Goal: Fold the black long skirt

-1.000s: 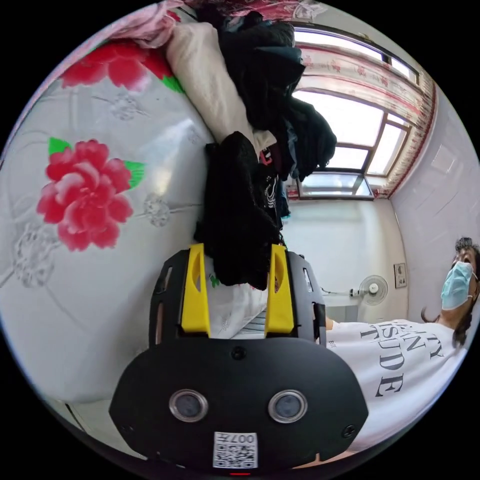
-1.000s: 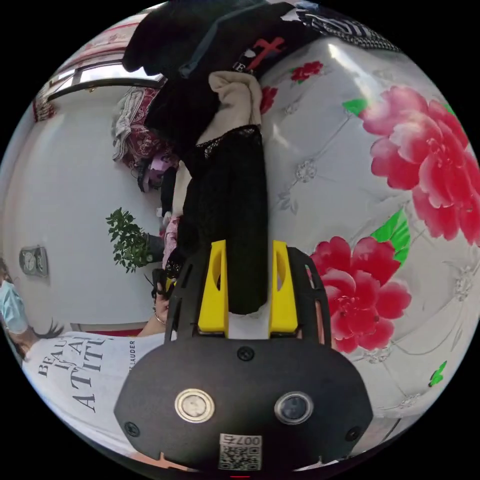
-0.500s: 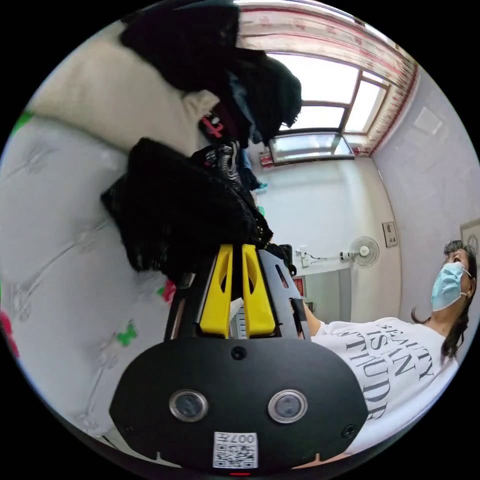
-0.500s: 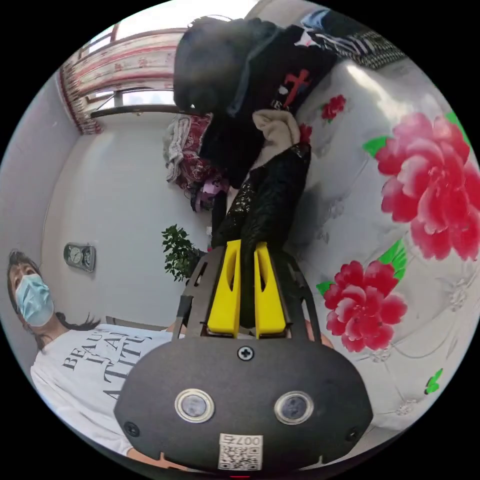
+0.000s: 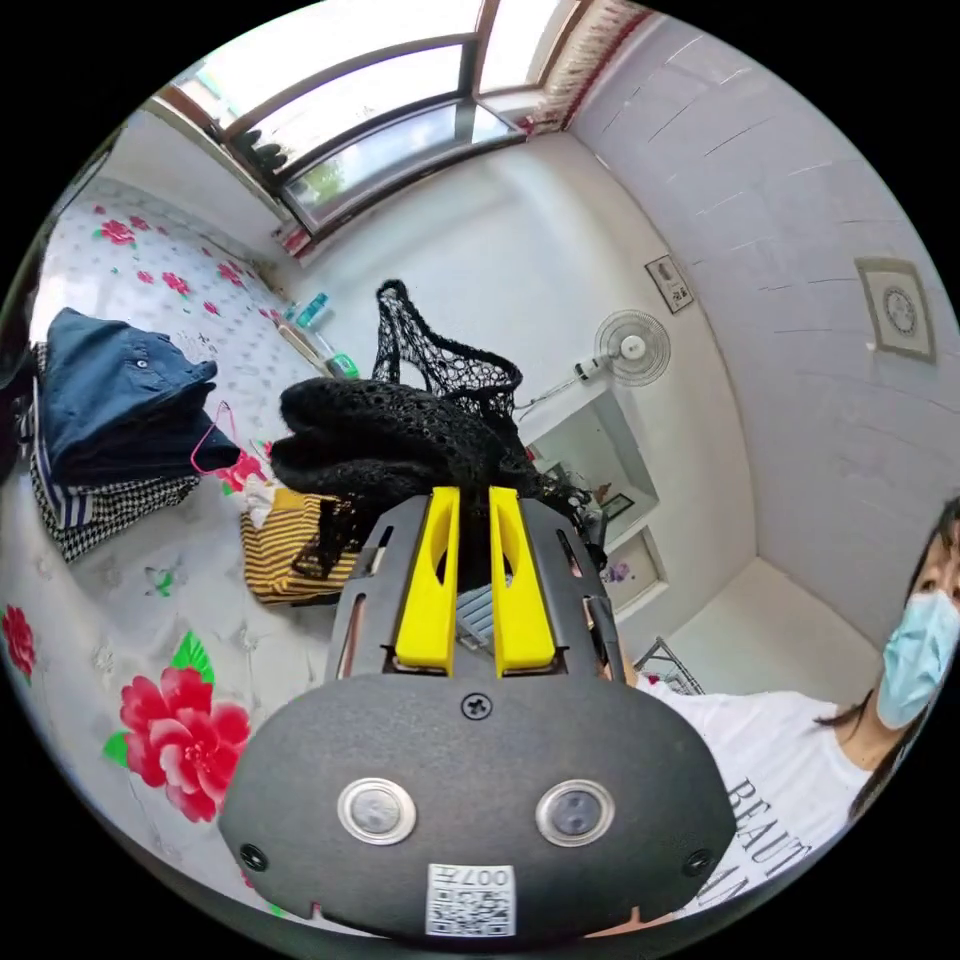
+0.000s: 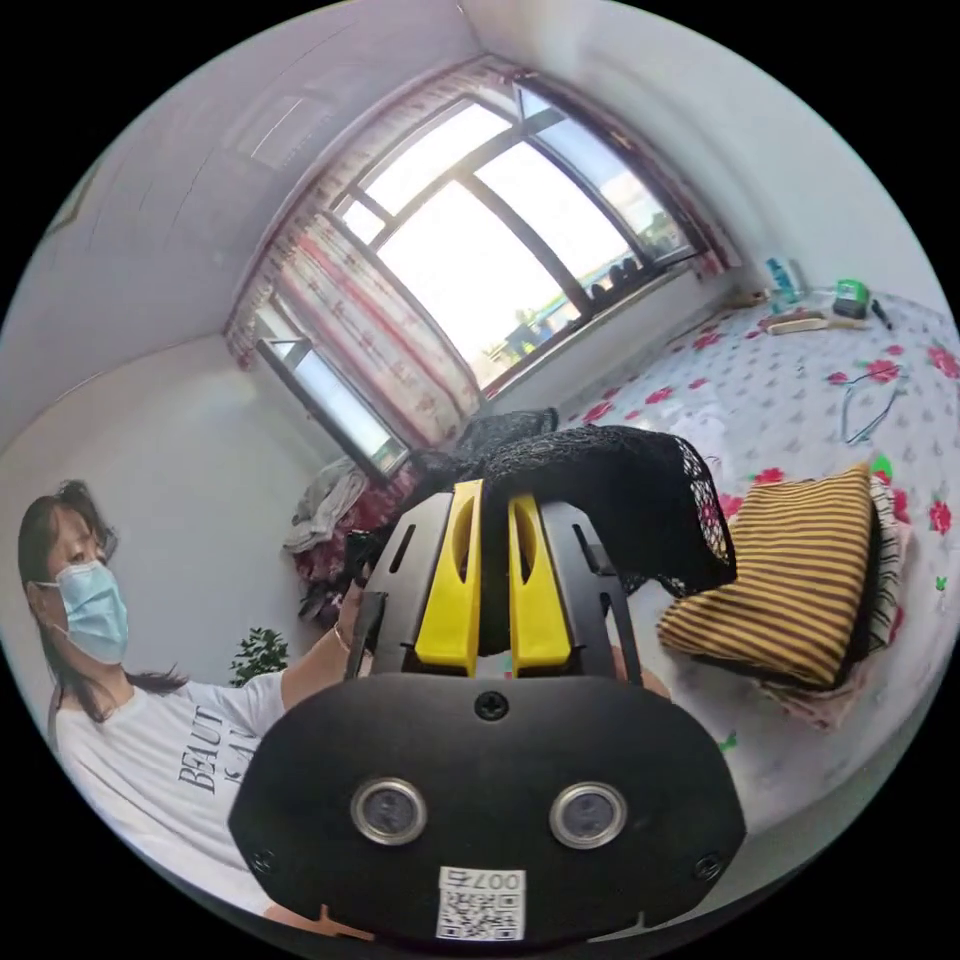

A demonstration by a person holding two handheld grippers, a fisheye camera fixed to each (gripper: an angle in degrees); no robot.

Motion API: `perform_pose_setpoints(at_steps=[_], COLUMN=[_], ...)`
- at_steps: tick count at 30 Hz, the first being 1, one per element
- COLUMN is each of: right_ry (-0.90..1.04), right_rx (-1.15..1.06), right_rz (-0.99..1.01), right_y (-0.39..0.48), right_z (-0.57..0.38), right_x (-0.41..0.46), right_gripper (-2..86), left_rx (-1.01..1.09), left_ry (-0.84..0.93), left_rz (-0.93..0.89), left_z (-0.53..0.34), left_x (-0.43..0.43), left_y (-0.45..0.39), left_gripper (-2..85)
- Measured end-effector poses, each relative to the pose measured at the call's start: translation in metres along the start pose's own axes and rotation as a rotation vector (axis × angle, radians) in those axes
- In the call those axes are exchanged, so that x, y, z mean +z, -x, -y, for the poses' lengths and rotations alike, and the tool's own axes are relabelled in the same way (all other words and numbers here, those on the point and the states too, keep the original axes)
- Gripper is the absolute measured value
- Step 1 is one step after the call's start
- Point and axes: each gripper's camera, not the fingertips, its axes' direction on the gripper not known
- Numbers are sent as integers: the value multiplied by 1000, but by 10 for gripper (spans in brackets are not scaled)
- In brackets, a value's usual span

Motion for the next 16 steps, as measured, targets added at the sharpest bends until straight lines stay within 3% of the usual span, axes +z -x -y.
perform_pose_setpoints(at_steps=[3,7,11,14,16], right_ry=[-20,130,87,31,100], right_rx=[133,603,585,501,404], right_rz=[-151,-262,-249,-311,-417], right_y=[-68,-199,-214,-183,-144], right_z=[-2,-63,-103,-120,-138], right_x=[-9,12,15,7,18], right_gripper=[21,32,37,38,39], left_rx=[-51,-213,-259,-302,-381], left_ry=[47,220,347,335,274], left_rz=[80,131,252,420,561], left_z=[3,-50,-127,-193,-237], left_x=[52,101,67,-10,-68], left_y=[25,87,118,110,94], left_gripper=[42,57,61,62,62])
